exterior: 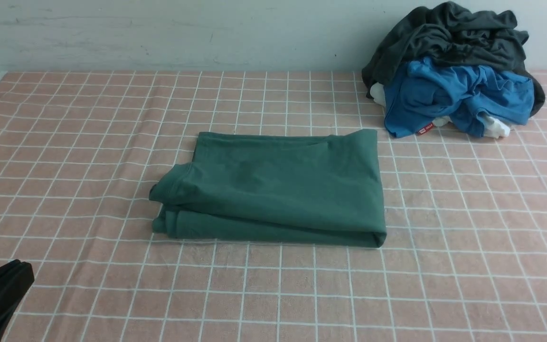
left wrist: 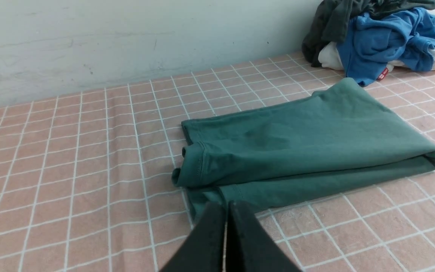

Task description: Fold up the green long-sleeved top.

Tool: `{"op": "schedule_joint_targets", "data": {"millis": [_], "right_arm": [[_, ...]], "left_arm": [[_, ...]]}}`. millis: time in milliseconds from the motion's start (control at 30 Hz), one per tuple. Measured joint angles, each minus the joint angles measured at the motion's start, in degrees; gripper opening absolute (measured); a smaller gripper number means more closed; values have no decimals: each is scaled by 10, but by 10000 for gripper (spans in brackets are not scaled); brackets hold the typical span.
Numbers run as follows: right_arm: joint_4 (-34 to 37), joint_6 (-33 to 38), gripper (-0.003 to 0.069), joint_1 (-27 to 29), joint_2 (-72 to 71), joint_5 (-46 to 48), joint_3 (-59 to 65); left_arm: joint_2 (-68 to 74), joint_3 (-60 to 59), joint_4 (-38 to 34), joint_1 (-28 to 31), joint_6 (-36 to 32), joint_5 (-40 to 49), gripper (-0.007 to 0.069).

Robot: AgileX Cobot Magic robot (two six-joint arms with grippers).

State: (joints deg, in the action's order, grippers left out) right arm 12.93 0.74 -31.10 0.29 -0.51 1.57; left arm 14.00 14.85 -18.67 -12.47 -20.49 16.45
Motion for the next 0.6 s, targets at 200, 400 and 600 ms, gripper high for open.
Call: {"op": "schedule_joint_targets", "data": {"millis": [200,400,600], "right_arm": [[-23,-4,-13,184,-9,84,0],[-57,-4,-13,319,-9,197,0],[-64,-4,-13,342,-9,211,-2]], "left_arm": [[1,0,-1,-1,0,0,-3],[1,0,-2,-1,0,0,-3],[1,0,-2,-1,0,0,-3]]}}
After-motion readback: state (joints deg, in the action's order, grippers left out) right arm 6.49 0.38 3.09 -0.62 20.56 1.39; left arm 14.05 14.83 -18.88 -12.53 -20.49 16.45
